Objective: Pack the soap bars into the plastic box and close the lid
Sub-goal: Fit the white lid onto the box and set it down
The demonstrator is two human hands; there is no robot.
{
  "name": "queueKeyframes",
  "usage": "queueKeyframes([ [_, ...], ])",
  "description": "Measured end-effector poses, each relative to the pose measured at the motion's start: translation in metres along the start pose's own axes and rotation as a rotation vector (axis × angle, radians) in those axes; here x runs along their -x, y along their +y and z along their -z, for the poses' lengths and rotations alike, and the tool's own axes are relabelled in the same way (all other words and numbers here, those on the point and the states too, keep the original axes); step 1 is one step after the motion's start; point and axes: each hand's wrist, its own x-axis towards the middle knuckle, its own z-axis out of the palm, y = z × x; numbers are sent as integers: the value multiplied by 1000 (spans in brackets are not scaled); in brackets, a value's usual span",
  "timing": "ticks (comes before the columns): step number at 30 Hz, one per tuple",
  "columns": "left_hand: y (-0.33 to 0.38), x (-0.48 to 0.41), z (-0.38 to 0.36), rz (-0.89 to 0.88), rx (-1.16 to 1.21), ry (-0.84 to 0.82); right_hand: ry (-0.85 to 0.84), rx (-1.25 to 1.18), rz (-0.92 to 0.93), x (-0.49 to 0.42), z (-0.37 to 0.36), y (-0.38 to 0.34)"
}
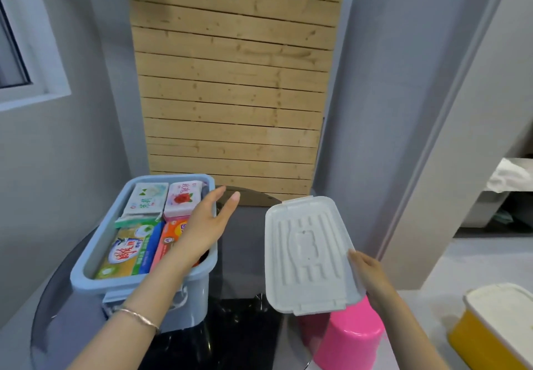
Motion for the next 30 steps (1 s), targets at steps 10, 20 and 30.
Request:
queueKeyframes([
  [10, 26, 9, 16, 82, 453, -85, -273, -308, 218, 86, -10, -131],
  [20, 24, 19, 83, 106, 954, -24, -119, 287, 835, 169, -89, -210],
  [30, 39, 31, 164, -238, 847, -167, -419, 26, 1065, 204, -185, -252],
])
